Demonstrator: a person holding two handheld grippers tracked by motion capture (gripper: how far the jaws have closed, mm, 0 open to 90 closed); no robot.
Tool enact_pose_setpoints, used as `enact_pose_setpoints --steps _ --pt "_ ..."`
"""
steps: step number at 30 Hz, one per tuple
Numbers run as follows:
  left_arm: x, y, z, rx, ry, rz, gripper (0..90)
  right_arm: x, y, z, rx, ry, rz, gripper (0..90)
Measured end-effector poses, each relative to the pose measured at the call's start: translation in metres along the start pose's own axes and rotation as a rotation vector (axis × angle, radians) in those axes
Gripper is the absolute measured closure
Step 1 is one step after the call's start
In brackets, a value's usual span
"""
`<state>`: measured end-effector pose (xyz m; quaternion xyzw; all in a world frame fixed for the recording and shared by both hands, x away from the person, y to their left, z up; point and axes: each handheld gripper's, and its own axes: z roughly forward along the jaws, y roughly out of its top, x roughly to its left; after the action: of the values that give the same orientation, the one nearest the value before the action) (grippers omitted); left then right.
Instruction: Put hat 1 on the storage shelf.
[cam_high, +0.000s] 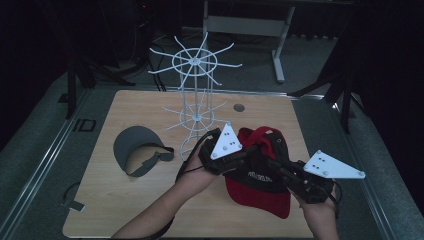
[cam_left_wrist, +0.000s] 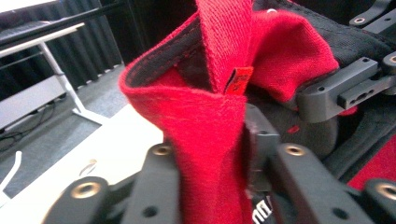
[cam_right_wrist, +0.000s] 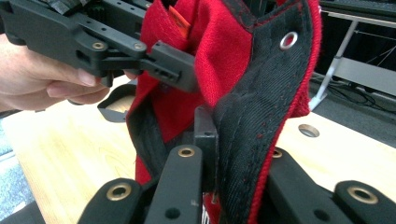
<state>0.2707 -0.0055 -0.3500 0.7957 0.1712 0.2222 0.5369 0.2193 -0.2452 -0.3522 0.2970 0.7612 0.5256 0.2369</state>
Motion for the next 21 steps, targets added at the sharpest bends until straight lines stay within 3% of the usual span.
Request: enact_pose_setpoints --steps 5,7,13,21 --pt "-0.004 0.004 0.002 0.020 0.053 -0.001 86.0 -0.001 0.000 0.000 -0.002 -0.008 0.000 84.7" --pt "-0.004 0.005 0.002 0.022 0.059 -0.013 86.4 -0.002 -0.002 -0.001 -0.002 -0.017 0.004 84.8" --pt "-0.007 0.006 0.004 0.037 0.044 0.004 87.0 -0.005 -0.003 -0.001 -0.001 -0.016 0.015 84.1" --pt "-0.009 0.012 0.000 0.015 0.061 0.019 87.3 -0.010 -0.006 -0.003 -0.011 -0.012 0.038 79.9"
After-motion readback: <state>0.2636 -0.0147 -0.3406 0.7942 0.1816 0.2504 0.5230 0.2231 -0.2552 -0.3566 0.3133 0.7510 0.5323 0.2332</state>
